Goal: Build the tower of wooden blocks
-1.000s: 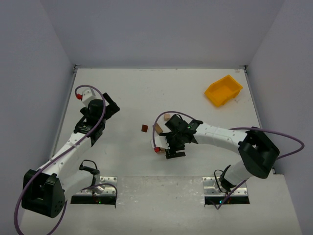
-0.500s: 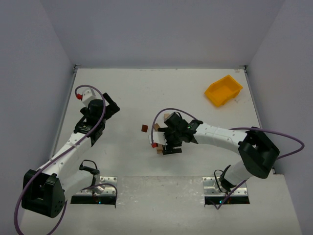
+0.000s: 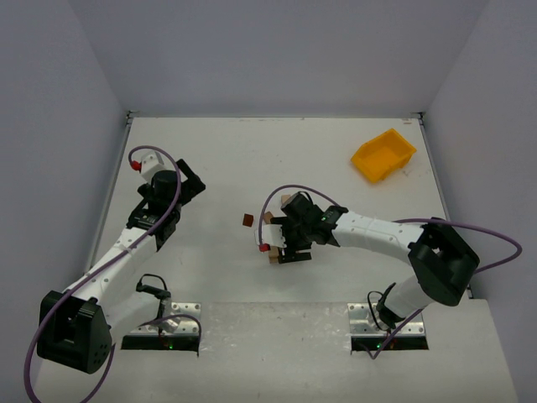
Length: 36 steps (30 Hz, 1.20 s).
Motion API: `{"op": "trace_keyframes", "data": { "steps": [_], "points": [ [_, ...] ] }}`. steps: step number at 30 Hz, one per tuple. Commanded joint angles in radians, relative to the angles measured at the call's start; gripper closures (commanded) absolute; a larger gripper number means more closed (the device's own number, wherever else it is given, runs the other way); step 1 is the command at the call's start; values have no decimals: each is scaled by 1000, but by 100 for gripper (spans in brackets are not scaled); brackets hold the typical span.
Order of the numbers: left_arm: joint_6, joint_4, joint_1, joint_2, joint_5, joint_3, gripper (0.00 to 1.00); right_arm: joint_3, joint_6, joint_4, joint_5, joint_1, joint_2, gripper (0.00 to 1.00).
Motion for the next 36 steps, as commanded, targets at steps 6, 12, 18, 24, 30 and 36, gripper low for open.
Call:
{"op": "trace_keyframes", "data": {
  "steps": [6, 12, 18, 24, 30, 36],
  "points": [
    [7, 37, 6, -19, -4, 5, 0, -6, -10, 48, 22, 4, -3, 23],
    [7, 37, 6, -19, -2, 6, 0, -1, -12, 31, 6, 5, -8, 23],
    [8, 37, 6, -22, 0, 8, 0, 18, -12, -2, -14, 5, -28, 22],
    [10, 40, 7, -25, 8, 13, 0, 93, -5, -79, -66, 5, -44, 15],
    [20, 92, 6, -23, 52, 36, 0, 253, 62, -118, -149, 5, -44, 1],
    [46, 170, 6, -42, 122, 34, 0, 360, 192, 30, -49, 5, -14, 1]
  ]
}}
